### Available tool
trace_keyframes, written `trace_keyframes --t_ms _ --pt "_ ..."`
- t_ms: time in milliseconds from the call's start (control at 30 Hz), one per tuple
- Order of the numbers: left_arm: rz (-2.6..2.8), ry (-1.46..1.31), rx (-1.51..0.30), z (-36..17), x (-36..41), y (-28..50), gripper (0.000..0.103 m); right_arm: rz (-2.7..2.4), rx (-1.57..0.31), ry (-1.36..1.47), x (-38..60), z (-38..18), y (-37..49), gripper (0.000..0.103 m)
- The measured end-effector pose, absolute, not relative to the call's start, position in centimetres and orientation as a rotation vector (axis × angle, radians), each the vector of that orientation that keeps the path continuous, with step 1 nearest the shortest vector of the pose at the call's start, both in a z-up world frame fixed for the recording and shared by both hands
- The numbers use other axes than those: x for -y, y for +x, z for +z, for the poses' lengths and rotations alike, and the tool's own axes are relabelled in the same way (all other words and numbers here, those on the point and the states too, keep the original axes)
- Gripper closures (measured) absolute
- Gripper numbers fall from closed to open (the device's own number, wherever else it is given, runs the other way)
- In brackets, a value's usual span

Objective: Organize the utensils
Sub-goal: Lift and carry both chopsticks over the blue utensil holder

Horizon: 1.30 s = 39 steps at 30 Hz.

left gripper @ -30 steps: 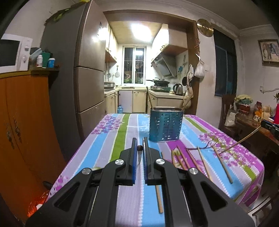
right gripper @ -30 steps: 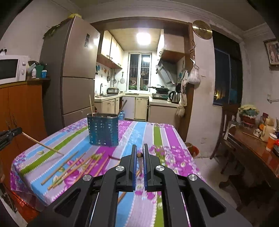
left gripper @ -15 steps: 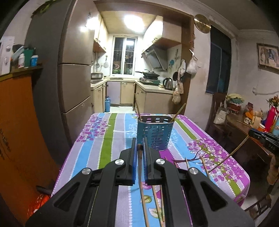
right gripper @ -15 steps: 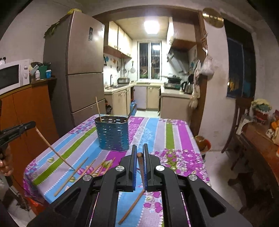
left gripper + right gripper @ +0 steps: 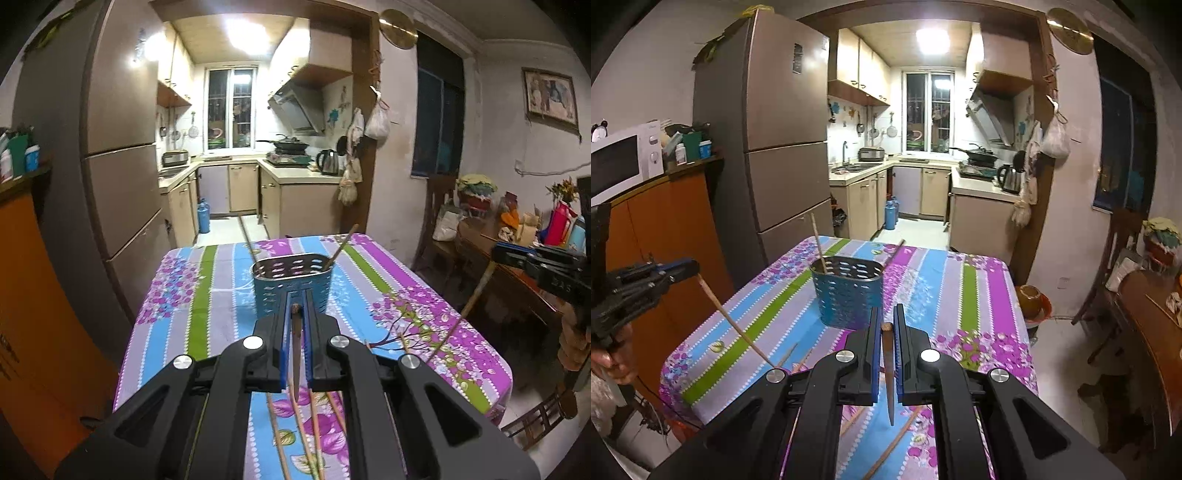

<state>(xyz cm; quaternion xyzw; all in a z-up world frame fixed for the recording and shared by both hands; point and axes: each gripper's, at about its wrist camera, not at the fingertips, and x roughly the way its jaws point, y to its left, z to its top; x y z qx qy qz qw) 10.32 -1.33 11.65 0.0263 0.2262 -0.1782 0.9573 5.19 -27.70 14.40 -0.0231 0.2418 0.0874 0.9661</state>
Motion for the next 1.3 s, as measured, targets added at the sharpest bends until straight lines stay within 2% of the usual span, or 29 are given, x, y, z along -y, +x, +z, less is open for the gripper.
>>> trace_keyframes --t_ms 433,833,1067,1300 --pt "-0.378 0.086 -0.485 14.2 5.3 16.0 0.098 0.213 -0.489 -0.049 24.0 18.9 11.8 0.095" --pt "-0.324 0.055 -0.428 19.0 6.2 21.1 0.098 0.206 -0.451 -0.023 22.7 23.0 18.4 0.095" --pt "-0.292 0.023 -0.368 21.8 6.4 24.1 0.098 0.201 -0.425 -0.030 21.8 24.0 22.1 0.096" --pt "-0.260 0.033 -0.362 21.0 7.0 27.3 0.098 0.195 -0.400 0.012 22.1 23.6 26.3 0.096"
